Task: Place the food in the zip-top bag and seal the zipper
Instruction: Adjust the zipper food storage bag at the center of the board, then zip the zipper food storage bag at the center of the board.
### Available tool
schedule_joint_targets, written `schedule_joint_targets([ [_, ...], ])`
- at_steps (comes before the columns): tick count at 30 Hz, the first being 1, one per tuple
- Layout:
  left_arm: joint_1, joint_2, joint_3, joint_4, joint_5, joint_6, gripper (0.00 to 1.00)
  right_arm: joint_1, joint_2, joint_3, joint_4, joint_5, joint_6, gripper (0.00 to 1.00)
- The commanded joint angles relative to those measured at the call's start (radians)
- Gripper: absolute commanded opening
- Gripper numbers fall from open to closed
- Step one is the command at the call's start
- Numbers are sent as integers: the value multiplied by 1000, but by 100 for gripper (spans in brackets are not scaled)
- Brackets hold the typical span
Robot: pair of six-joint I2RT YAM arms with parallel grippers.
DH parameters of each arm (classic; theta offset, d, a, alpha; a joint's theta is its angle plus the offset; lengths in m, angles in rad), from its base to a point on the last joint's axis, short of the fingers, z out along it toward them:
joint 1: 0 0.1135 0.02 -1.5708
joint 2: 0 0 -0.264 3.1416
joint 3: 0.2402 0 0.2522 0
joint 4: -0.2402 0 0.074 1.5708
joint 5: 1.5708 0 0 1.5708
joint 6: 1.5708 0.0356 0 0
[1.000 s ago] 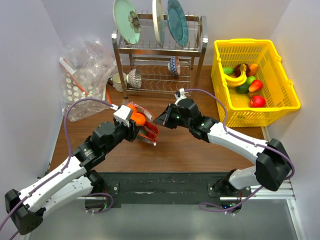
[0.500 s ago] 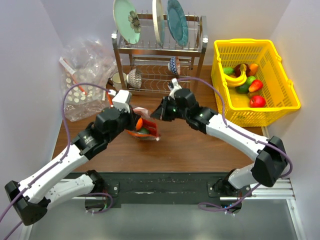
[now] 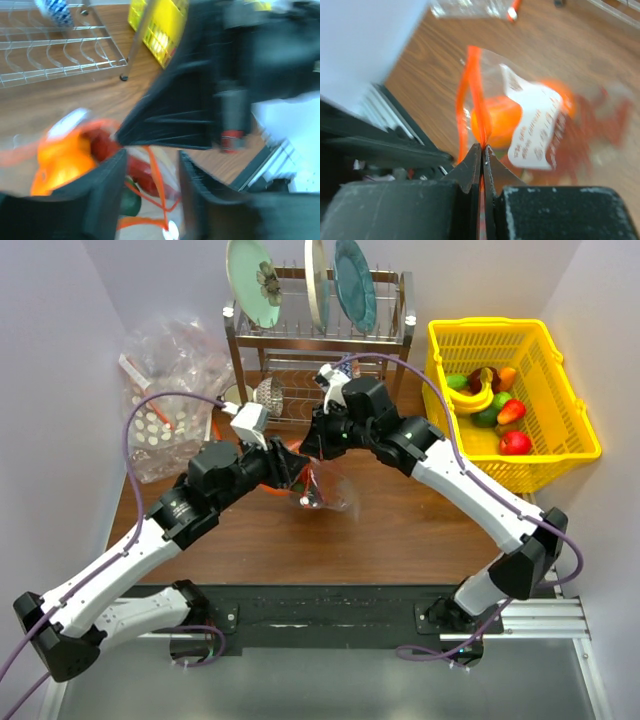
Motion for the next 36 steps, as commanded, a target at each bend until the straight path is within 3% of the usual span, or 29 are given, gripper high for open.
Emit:
schedule_joint_targets([
  [1,0,8,92,-40,169,366,60,-11,18,34,-49,-3,-46,0],
  [5,0,-55,78,-54,256,634,66,-27,34,51,-40,-58,-37,0],
  [10,1,-126,38,-23,345,817,61,-80,65,94,-55,-165,-31,0],
  [14,1,-109,29,-80,552,925,60,-161,88,110,-49,-293,-2,0],
  [17,-2,-60,12,-97,658,974,53,-188,96,120,-49,-336,17,0],
  [18,-8,-49,4,-95,666,983,41,-192,96,122,-46,-341,18,0],
  [21,-26,-5,-34,-77,597,1023,36,-202,99,126,-43,-359,24,0],
  [24,-39,12,-71,-54,514,1107,43,-209,107,127,-37,-387,30,0],
  [28,-42,55,-82,-43,444,1178,45,-212,116,120,-32,-408,37,0],
  [36,-40,92,-115,30,364,1153,52,-218,116,97,0,-430,56,0],
])
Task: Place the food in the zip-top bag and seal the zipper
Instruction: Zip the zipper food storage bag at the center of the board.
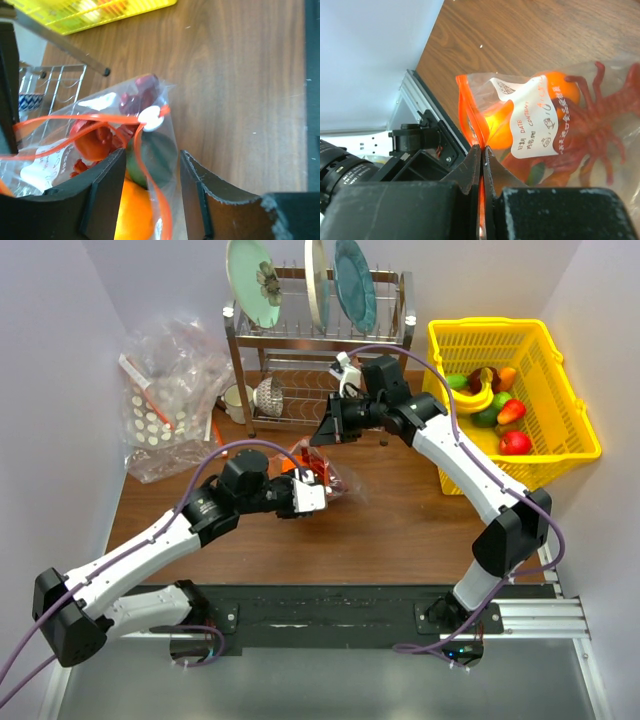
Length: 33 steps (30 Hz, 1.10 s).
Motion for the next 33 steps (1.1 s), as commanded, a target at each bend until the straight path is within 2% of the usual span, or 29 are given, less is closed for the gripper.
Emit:
schedule_joint_targets([
  [1,-5,-10,-25,113,-75,14,52,-8,-14,23,66,-63,26,0],
  [8,-4,-18,-34,152,-109,3,53,-8,-14,9,81,-70,34,0],
  [10,-5,-10,-33,155,-90,0,50,-8,-14,6,84,-73,35,0],
  [17,-5,62,-11,153,-18,-23,18,-11,-9,7,90,-80,46,0],
  [19,-5,79,1,136,11,-24,13,-13,-9,10,90,-80,47,0],
  [22,-5,79,6,123,34,-12,0,-14,-11,4,93,-75,49,0],
  [31,-5,51,61,92,5,-27,0,-16,11,-14,101,-93,47,3],
  [32,-5,50,70,87,3,-29,0,-17,12,-13,103,-95,44,4],
  [33,-5,51,75,86,5,-29,0,-16,14,-14,103,-96,46,9],
])
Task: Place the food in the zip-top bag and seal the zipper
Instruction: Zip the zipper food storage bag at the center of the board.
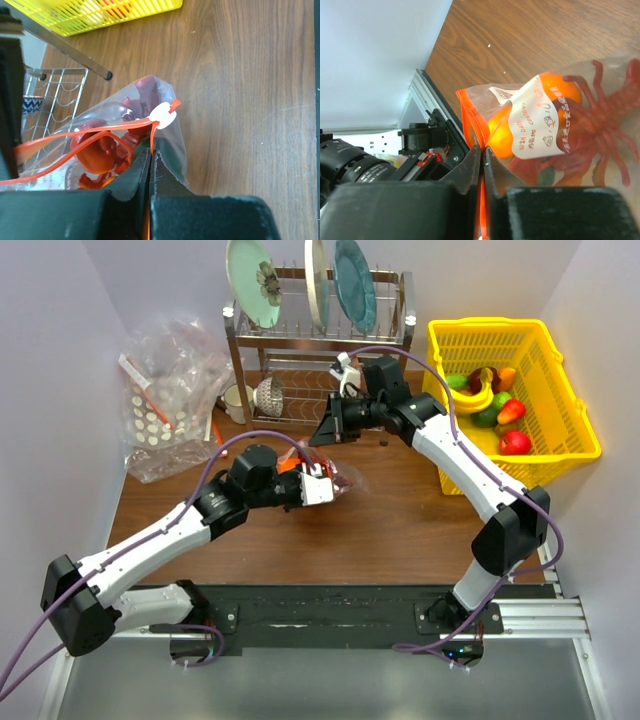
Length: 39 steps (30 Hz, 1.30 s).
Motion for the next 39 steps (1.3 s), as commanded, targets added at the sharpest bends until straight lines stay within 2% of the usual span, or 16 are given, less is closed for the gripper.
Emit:
schedule_joint_targets([
  [1,-5,-29,67,-5,24,-9,0,-4,8,3,70,-54,12,14],
  [3,-5,-28,79,-14,23,-9,0,-4,11,-1,70,-56,9,28],
  [6,-5,-19,86,-28,14,-14,0,-6,2,-21,64,-45,-3,40],
  [7,-5,-16,84,-29,12,-15,0,-4,-1,-27,60,-42,-13,48],
  [11,-5,-19,66,-2,9,-30,0,-6,-44,-72,70,-9,-31,60],
  [14,-5,-20,63,6,11,-32,0,-13,-93,-99,84,21,-52,65],
  [21,-5,-52,72,-11,-3,-27,0,-84,-223,-181,99,117,-172,64],
  [24,-5,-68,78,-31,-15,-18,0,-118,-324,-312,235,125,-198,64],
  [25,-5,-69,81,-35,-20,-18,0,-119,-355,-360,342,122,-235,64],
  [26,-5,-72,81,-40,-22,-15,0,-119,-427,-464,399,107,-258,64],
  [30,-5,-97,79,-51,-29,-10,0,-119,-585,-710,663,94,-336,66],
  [31,-4,-101,78,-52,-28,-10,0,-118,-613,-756,767,78,-371,66],
  [34,-5,-114,76,-58,-23,-3,0,-118,-680,-905,942,-7,-440,60],
  [39,-4,-120,75,-69,-17,11,0,-109,-677,-906,906,-157,-559,52],
])
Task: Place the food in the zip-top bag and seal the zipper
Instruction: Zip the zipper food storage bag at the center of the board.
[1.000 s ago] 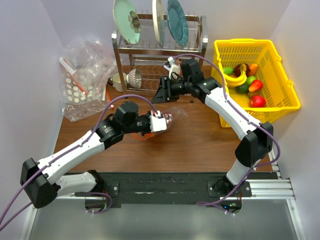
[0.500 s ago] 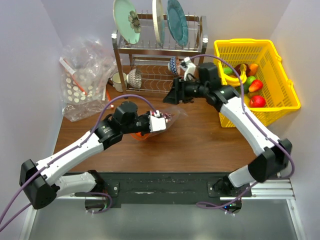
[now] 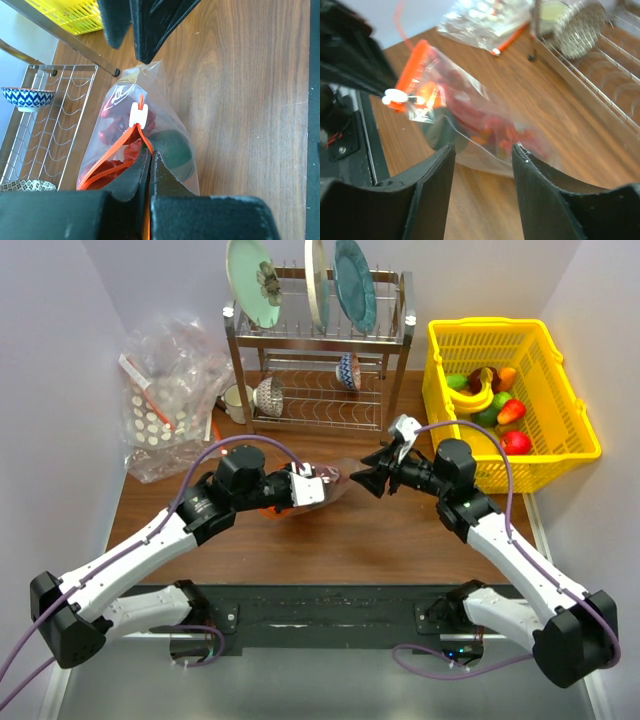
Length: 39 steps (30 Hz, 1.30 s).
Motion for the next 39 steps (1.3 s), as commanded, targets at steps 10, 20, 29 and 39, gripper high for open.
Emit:
schedule_joint_targets([
  [10,-5,-38,46,15,13,37,0,199,28,111,-101,-98,-489,55],
  [20,-4,-45,46,7,20,43,0,219,52,134,-88,-38,-526,52],
  [29,-5,-42,52,-1,45,57,0,220,101,147,-46,-2,-521,42],
  [39,-5,-45,60,-18,27,61,0,220,120,143,24,34,-475,0],
])
